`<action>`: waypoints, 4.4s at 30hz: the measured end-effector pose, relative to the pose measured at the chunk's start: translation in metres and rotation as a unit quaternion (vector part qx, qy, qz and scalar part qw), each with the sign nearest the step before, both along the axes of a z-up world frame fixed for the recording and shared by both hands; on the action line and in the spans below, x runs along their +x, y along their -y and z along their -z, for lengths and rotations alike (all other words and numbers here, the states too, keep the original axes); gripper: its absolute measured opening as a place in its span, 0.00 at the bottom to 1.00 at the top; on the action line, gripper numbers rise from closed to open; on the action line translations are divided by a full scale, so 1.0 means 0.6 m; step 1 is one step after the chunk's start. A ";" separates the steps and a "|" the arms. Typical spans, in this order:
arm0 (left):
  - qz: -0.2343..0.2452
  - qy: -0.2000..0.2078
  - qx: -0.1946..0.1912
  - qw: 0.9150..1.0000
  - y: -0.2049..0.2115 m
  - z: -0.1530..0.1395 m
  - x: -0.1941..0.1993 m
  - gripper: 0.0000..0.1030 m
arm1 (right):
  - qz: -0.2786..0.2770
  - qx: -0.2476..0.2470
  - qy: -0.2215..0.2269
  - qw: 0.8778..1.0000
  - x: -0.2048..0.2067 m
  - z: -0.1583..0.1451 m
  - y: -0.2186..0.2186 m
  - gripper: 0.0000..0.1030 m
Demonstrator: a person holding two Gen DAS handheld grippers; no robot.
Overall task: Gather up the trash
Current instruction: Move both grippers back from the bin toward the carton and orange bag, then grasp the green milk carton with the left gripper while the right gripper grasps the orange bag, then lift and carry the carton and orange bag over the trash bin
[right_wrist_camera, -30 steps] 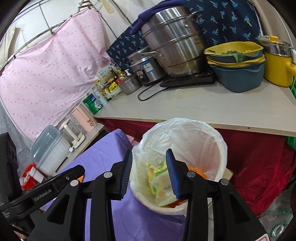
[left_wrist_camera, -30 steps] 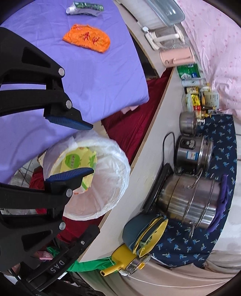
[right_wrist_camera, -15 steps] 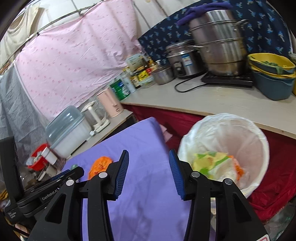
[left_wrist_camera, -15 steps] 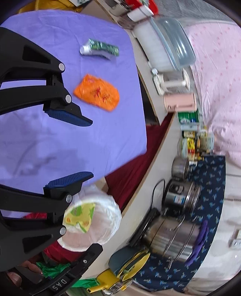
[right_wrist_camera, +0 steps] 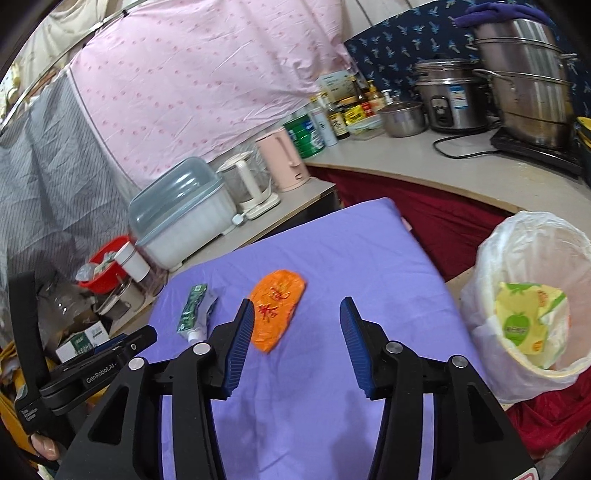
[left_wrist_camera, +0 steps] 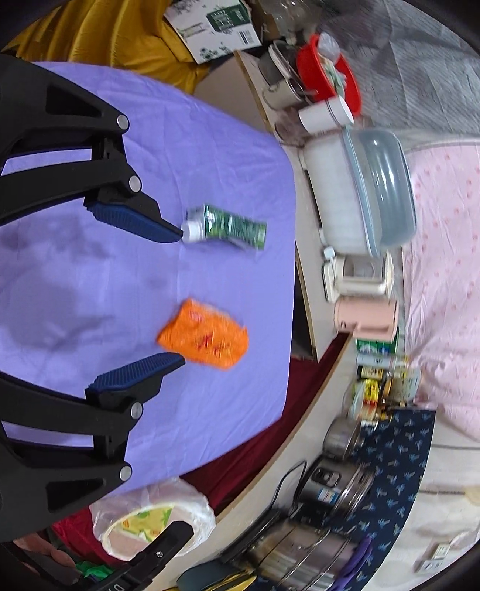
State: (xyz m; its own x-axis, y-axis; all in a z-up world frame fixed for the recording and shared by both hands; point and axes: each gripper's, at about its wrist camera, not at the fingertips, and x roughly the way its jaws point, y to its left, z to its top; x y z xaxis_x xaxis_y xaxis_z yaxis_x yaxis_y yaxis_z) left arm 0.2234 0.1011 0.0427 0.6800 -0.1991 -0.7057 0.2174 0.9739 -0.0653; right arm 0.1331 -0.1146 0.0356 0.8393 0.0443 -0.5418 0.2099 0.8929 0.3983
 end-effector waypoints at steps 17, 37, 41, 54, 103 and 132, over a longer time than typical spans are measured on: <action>-0.075 -0.030 0.018 0.997 -0.121 0.069 0.100 0.79 | -0.058 0.005 -0.075 0.996 0.165 0.107 -0.130 0.63; -0.043 -0.066 0.049 0.996 -0.049 0.179 0.228 0.79 | -0.062 -0.006 -0.150 0.987 0.301 0.235 -0.134 0.64; -0.040 -0.075 0.051 0.995 -0.042 0.197 0.241 0.76 | -0.063 -0.014 -0.151 0.986 0.309 0.241 -0.136 0.64; -0.040 -0.090 0.041 0.994 -0.051 0.201 0.235 0.45 | -0.071 -0.005 -0.146 0.987 0.303 0.233 -0.131 0.23; 0.220 0.090 -0.009 0.971 0.407 -0.157 -0.197 0.44 | 0.155 -0.033 0.058 0.986 -0.196 -0.098 0.252 0.16; 0.314 0.014 0.014 0.949 0.596 -0.033 -0.215 0.44 | 0.215 0.015 -0.018 0.976 -0.246 0.056 0.403 0.16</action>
